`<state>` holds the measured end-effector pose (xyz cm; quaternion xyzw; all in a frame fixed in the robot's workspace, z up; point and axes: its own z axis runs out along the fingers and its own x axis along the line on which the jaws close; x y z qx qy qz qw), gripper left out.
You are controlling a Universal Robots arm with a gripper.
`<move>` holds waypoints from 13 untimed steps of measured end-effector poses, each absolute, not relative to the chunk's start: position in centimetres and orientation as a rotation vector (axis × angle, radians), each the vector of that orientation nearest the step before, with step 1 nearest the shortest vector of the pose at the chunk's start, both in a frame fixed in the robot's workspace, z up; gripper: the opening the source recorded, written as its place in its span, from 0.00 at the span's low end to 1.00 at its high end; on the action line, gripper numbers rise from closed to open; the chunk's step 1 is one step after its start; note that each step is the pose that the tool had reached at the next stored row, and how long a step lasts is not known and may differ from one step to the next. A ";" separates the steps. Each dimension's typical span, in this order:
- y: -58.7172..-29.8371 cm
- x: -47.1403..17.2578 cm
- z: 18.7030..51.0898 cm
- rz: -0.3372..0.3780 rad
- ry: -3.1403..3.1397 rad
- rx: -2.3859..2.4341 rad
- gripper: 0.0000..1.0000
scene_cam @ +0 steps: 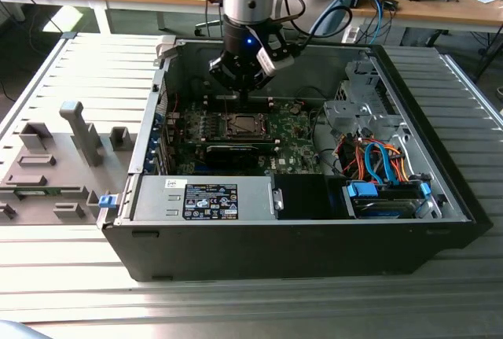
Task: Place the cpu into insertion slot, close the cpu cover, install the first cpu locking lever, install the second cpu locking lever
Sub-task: 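Install the first cpu locking lever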
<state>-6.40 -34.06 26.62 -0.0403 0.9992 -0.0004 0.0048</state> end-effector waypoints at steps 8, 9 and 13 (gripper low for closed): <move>-34.1 -6.7 26.6 -0.001 3.129 -0.126 0.11; -34.1 -6.7 26.6 -0.001 3.129 -0.126 0.11; -34.1 -6.9 26.6 0.000 3.129 -0.126 0.11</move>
